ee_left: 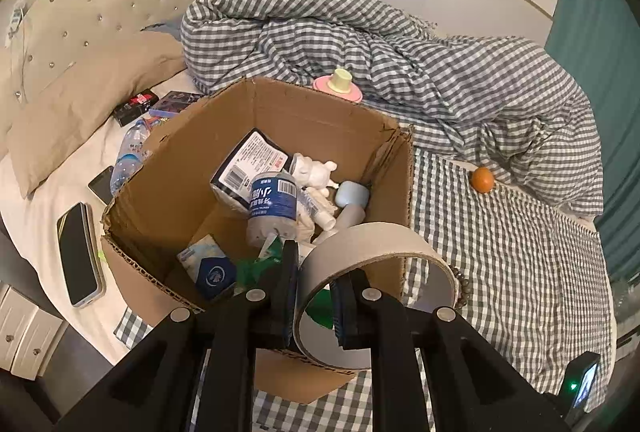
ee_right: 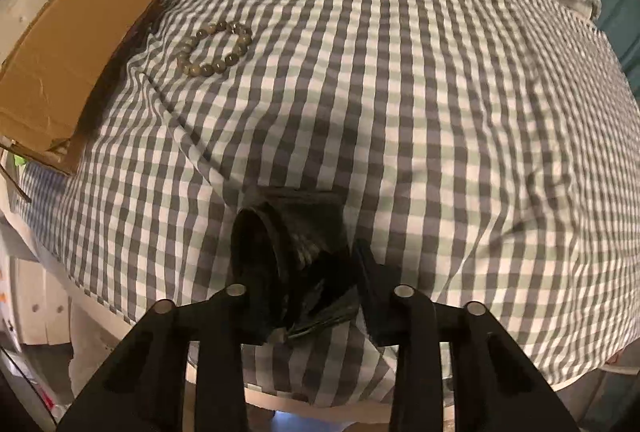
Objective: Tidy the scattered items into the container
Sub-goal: 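Carry the tape roll and black strap over the cardboard box and release both, then grasp the dark bead bracelet with the left gripper while the right grasps the orange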
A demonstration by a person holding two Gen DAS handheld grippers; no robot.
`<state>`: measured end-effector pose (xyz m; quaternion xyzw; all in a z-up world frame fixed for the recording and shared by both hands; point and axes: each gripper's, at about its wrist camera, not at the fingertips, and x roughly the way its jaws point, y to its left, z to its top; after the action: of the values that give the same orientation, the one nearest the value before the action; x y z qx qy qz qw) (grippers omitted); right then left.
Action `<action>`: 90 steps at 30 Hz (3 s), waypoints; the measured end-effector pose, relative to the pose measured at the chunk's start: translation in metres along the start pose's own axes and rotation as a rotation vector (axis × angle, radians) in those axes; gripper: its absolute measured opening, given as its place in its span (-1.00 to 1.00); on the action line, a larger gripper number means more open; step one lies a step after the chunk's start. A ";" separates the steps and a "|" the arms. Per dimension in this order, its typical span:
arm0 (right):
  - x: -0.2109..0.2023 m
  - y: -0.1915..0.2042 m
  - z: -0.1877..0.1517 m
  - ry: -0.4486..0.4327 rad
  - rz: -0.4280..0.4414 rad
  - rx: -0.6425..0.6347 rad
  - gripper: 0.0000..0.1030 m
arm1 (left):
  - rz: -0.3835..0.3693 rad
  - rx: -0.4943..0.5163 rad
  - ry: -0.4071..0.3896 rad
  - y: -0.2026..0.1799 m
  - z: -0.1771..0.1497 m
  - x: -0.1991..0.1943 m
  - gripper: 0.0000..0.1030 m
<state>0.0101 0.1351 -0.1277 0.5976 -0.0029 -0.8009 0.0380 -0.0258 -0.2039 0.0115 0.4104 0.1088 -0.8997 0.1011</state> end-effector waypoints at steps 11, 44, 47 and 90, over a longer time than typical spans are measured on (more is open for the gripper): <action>-0.087 0.051 0.044 -0.192 0.132 -0.063 -0.84 | 0.024 -0.022 0.009 0.019 0.003 0.012 -0.71; -0.161 0.007 0.150 -0.503 0.103 0.045 0.61 | -0.135 0.166 -0.082 -0.095 0.006 -0.018 1.00; -0.155 -0.024 0.145 -0.481 0.095 0.089 0.61 | -0.163 0.227 -0.064 -0.142 -0.005 -0.007 1.00; 0.134 -0.040 0.361 -0.182 -0.105 0.090 -0.06 | -0.146 0.297 0.256 -0.177 -0.064 0.188 -0.79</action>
<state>-0.3761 0.1514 -0.1551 0.5229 -0.0109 -0.8517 -0.0314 -0.1485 -0.0341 -0.1525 0.5229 0.0165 -0.8513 -0.0405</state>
